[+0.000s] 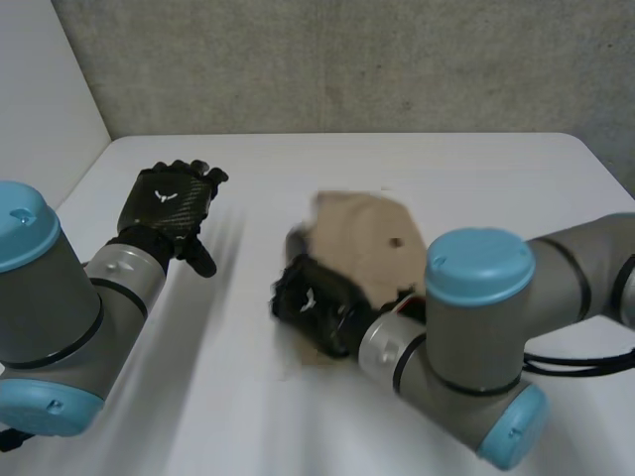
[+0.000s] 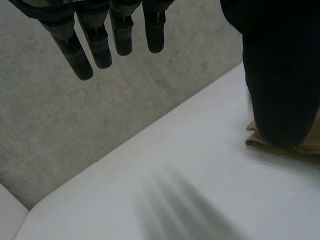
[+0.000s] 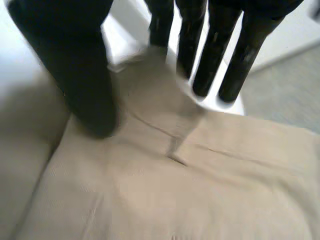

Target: Fold the shorts.

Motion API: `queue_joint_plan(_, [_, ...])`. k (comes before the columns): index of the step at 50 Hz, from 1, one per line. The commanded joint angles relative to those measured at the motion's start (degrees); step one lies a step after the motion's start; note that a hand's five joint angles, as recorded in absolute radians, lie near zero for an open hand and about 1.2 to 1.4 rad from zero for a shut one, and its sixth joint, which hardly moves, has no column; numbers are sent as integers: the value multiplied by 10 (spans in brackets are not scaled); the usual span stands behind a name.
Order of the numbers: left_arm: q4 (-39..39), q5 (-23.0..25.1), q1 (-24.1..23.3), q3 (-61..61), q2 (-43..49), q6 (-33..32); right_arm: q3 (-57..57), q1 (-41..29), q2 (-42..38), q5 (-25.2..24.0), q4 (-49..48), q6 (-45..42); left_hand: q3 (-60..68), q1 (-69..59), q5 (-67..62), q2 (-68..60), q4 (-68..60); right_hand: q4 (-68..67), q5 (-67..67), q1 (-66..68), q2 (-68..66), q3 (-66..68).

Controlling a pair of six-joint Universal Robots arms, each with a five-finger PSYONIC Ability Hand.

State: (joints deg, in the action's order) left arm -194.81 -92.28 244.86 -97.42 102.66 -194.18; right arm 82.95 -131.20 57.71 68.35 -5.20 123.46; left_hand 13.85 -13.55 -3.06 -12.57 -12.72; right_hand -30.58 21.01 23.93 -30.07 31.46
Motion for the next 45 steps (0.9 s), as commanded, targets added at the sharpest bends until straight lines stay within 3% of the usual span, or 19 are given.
queue_joint_plan(1, [2,0,2,28,0,39,-6,39,43,-31,6,118,-23,20,15,10,12,206,-210,-139,201,-215])
queue_joint_plan(9, [5,-1,-22,97,43,52,-24,145,127,18,-4,464,-18,15,10,5,7,206,-210,-139,201,-215])
queue_joint_plan(12, [14,-1,-69,138,81,67,-31,162,119,24,-1,493,-15,12,7,2,3,206,-210,-139,201,-215])
queue_joint_plan(18, [64,-2,-130,229,181,127,-70,174,54,48,44,487,-15,12,7,2,3,206,-210,-139,201,-215])
queue_joint_plan(23, [101,-5,-150,279,259,188,-117,176,-17,69,105,464,-13,10,5,0,1,206,-210,-139,201,-215])
queue_joint_plan(29, [171,-49,-154,301,324,199,-140,180,-73,77,157,408,-8,5,0,-5,-4,206,-210,-139,201,-215])
queue_joint_plan(33, [209,-74,-155,291,328,190,-133,183,-79,101,158,360,-8,5,0,-5,-4,206,-210,-139,201,-215])
queue_joint_plan(39, [218,-74,-157,274,316,173,-126,177,-71,115,159,281,-9,6,2,-3,-2,206,-210,-139,201,-215])
queue_joint_plan(45, [214,-64,-163,279,227,160,-135,175,-12,119,133,297,-14,12,7,2,3,206,-210,-139,201,-215])
